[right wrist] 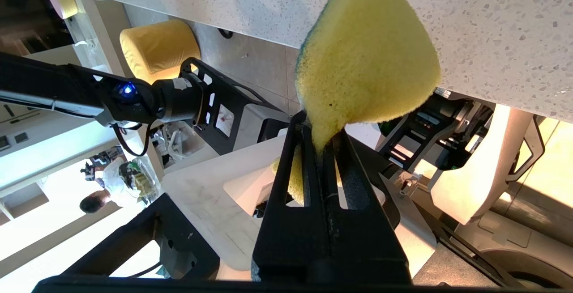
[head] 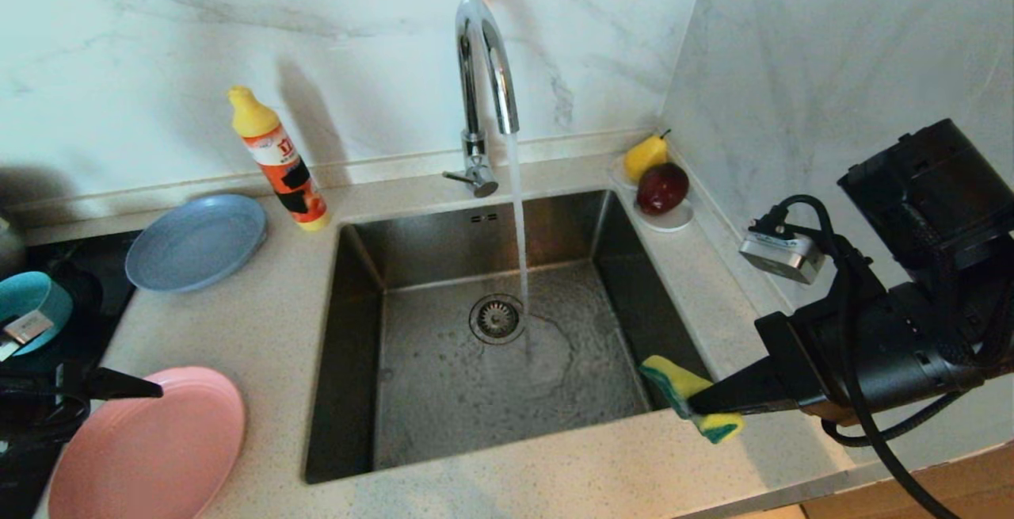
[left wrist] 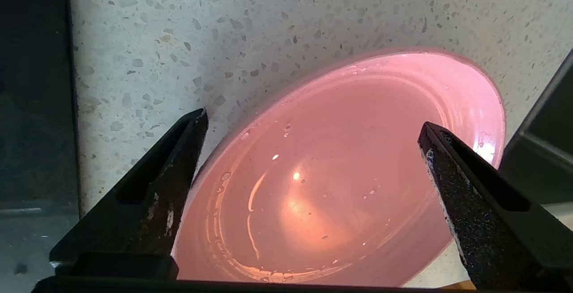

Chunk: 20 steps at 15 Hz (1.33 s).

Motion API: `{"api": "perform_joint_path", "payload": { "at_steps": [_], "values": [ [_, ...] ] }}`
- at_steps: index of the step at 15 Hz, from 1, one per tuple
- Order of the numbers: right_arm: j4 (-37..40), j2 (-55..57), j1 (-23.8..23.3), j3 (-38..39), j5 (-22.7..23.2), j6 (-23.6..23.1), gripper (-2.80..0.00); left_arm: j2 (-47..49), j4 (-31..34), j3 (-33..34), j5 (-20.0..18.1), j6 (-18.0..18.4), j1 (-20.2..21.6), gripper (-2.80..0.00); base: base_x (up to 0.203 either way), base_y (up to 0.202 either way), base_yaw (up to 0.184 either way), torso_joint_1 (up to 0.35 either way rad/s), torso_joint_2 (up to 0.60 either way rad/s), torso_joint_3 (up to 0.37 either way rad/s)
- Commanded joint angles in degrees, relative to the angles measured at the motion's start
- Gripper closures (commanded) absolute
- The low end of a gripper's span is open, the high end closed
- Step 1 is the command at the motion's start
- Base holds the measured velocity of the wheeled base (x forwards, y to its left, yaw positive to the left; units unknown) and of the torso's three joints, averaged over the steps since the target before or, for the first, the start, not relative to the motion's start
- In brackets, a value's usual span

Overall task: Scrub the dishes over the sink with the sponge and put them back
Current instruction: Wash the plate

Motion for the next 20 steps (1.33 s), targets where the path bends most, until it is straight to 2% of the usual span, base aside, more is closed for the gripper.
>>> {"api": "perform_joint_path", "payload": {
  "at_steps": [1,12,15,20],
  "values": [
    [0.2,0.1,-0.4,0.1,0.3,0.2,0.0,0.9,0.2,-0.3,-0.2,-0.4,0.0,0.0,0.0,0.0,0.0,0.0,0.0,0.0],
    [-3.0,0.7,-0.4,0.0,0.3,0.5,0.0,1.5,0.4,-2.4,0.0,-0.8,0.8,0.0,0.0,0.0,0.0,0.0,0.0,0.0],
    [-3.0,0.7,-0.4,0.0,0.3,0.5,0.0,-0.6,0.9,-2.5,-0.5,-2.1,0.8,0.0,0.0,0.0,0.0,0.0,0.0,0.0],
    [-2.8,0.4,-0.4,0.2,0.3,0.6,0.0,-10.1,6.2,-2.9,-6.8,-2.4,0.7,0.0,0.0,0.0,0.0,0.0,0.0,0.0]
  ]
}}
